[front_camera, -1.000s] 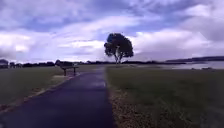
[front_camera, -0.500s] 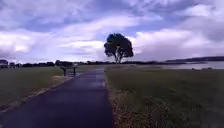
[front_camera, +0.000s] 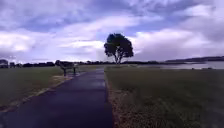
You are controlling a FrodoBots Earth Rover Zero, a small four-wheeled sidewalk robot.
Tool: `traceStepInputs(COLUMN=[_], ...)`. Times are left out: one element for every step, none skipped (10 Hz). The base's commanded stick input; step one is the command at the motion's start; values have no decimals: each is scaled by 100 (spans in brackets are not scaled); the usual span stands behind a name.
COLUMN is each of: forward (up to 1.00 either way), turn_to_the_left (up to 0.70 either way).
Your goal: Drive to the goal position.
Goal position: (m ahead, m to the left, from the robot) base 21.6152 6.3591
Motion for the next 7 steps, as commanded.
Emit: traceStepInputs(forward=[0,0,0,0,0,0,0], turn_to_the_left=[70,70,70,70,70,70,70])
